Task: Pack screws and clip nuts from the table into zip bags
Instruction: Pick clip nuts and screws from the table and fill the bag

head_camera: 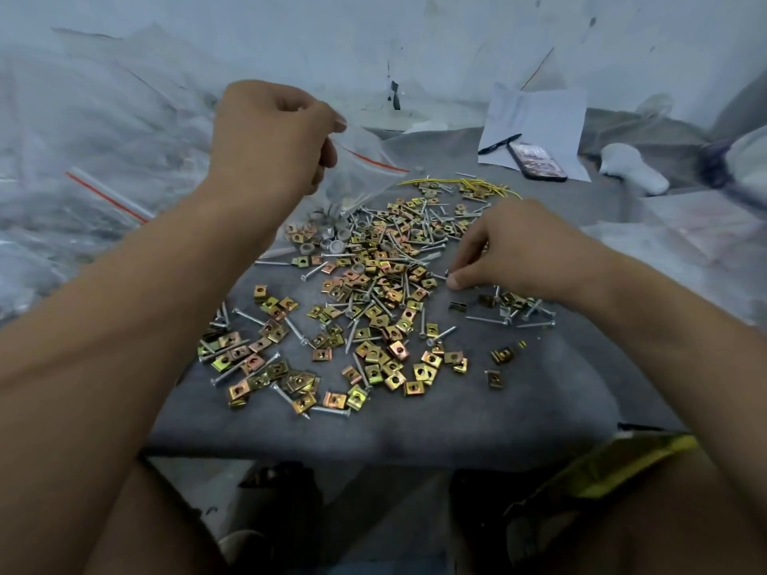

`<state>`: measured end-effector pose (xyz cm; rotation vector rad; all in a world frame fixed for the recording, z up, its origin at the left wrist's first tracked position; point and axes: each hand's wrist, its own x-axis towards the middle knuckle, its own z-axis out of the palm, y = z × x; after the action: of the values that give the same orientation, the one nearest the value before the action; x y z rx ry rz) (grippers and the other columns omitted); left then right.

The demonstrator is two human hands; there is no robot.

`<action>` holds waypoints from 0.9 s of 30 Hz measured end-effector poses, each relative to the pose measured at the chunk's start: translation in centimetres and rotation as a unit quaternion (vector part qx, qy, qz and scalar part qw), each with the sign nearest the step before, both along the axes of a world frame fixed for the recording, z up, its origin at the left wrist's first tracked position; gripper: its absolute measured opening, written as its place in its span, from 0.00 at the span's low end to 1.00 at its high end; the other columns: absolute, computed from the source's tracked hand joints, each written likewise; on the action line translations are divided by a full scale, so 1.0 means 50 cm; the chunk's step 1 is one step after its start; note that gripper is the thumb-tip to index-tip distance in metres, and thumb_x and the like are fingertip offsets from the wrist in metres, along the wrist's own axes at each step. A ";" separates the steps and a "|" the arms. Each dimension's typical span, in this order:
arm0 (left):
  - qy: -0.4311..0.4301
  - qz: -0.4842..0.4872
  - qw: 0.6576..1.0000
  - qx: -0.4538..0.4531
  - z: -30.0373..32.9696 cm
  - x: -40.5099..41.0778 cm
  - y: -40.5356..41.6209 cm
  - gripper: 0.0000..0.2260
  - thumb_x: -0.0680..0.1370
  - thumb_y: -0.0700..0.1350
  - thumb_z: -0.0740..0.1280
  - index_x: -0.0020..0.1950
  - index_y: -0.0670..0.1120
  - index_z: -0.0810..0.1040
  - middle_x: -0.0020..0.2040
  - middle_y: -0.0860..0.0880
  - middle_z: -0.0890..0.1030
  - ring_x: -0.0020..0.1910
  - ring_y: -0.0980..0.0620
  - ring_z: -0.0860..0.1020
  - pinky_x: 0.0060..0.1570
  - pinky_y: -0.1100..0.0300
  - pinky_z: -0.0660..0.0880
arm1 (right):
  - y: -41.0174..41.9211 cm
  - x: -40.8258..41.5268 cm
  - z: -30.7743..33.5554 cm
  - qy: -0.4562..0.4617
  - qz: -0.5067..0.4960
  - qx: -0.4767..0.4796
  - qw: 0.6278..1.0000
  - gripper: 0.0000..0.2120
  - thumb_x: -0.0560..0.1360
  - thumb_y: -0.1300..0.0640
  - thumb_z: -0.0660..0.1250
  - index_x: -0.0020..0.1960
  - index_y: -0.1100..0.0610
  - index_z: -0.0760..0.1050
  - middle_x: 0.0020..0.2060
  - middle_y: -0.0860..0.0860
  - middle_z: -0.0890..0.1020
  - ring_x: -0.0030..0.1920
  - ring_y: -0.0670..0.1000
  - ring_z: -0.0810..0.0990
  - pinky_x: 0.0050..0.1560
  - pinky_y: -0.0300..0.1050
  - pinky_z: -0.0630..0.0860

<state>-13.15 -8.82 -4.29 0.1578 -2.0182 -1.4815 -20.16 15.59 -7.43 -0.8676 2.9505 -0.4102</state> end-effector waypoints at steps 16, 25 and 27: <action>-0.003 0.002 1.000 -0.004 -0.003 -0.007 -0.003 0.10 0.78 0.38 0.65 0.47 0.39 0.87 0.27 0.49 0.79 0.25 0.51 0.70 0.27 0.60 0.68 | -0.001 -0.026 -0.016 0.006 0.047 -0.176 0.983 0.08 0.77 0.48 0.75 0.40 0.47 0.83 0.31 0.41 0.81 0.32 0.39 0.76 0.30 0.31 0.67; -0.008 -0.002 1.000 -0.003 -0.002 -0.002 -0.003 0.10 0.78 0.38 0.65 0.47 0.39 0.87 0.27 0.49 0.78 0.25 0.51 0.70 0.28 0.58 0.68 | -0.065 -0.021 -0.032 0.111 0.075 -0.004 0.991 0.05 0.77 0.49 0.73 0.45 0.48 0.87 0.42 0.45 0.85 0.42 0.48 0.81 0.37 0.42 0.68; -0.010 -0.003 1.000 -0.004 -0.002 -0.001 -0.004 0.10 0.78 0.38 0.65 0.47 0.39 0.87 0.27 0.49 0.79 0.25 0.51 0.71 0.28 0.59 0.68 | -0.066 -0.021 -0.027 0.107 0.066 0.016 0.992 0.04 0.76 0.50 0.74 0.47 0.47 0.88 0.43 0.46 0.86 0.44 0.50 0.82 0.43 0.43 0.72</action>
<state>-13.21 -8.99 -4.38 0.1650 -2.0416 -1.4818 -21.19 12.29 -8.77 -1.1635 3.0535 -0.2791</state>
